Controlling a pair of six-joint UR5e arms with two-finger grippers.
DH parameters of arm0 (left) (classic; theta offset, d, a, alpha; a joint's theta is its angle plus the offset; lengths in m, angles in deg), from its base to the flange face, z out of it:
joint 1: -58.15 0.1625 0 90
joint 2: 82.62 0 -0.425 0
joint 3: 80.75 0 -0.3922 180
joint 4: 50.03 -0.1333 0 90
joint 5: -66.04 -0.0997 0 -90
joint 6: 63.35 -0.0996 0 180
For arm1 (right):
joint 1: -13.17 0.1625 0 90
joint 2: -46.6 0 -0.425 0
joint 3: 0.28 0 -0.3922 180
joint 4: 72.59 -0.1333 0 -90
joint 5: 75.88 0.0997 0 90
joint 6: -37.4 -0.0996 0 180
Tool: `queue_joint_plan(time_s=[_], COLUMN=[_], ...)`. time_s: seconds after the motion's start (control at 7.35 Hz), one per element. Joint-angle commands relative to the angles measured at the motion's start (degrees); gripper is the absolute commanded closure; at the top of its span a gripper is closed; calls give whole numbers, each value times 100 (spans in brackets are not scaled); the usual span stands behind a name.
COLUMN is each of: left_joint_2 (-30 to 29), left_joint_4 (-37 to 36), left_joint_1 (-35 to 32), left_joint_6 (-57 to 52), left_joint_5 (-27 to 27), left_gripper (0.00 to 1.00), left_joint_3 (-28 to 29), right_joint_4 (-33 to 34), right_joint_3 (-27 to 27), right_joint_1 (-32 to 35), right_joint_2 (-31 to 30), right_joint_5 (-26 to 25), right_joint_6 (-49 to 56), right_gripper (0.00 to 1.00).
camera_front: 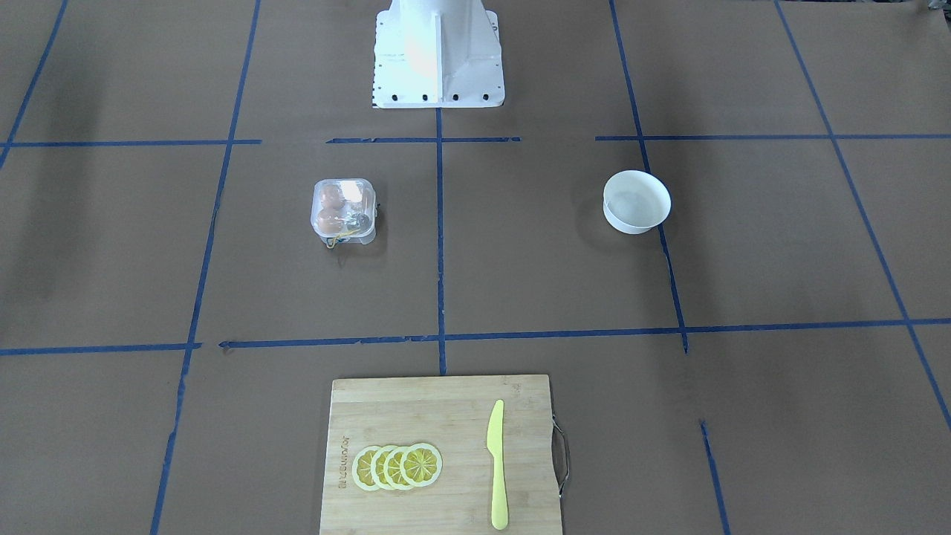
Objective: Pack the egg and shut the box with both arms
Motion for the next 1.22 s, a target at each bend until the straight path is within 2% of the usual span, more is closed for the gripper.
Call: queue_joint_plan(time_s=[0.0,0.14,0.27,0.54,1.09], left_joint_2=[171,173,181,103,-20], left_joint_4=[49,50,67,76,67], left_joint_1=[1,1,-7,-7,1], left_joint_6=[-35,-26,0,9,27], left_joint_5=[35,53,218,282,238], left_gripper=[0,0,0,0,0], left_joint_3=[19,29,-206,-130,-77], right_joint_4=[-16,10,10,10,1], right_joint_3=[-83,-66,13,-362,-636], right_joint_1=[20,20,46,12,12], right_joint_2=[43,26,8,191,254], right_joint_5=[-65,-73,-47,-370,-293], right_joint_6=[18,18,18,18,62], right_gripper=[0,0,0,0,0])
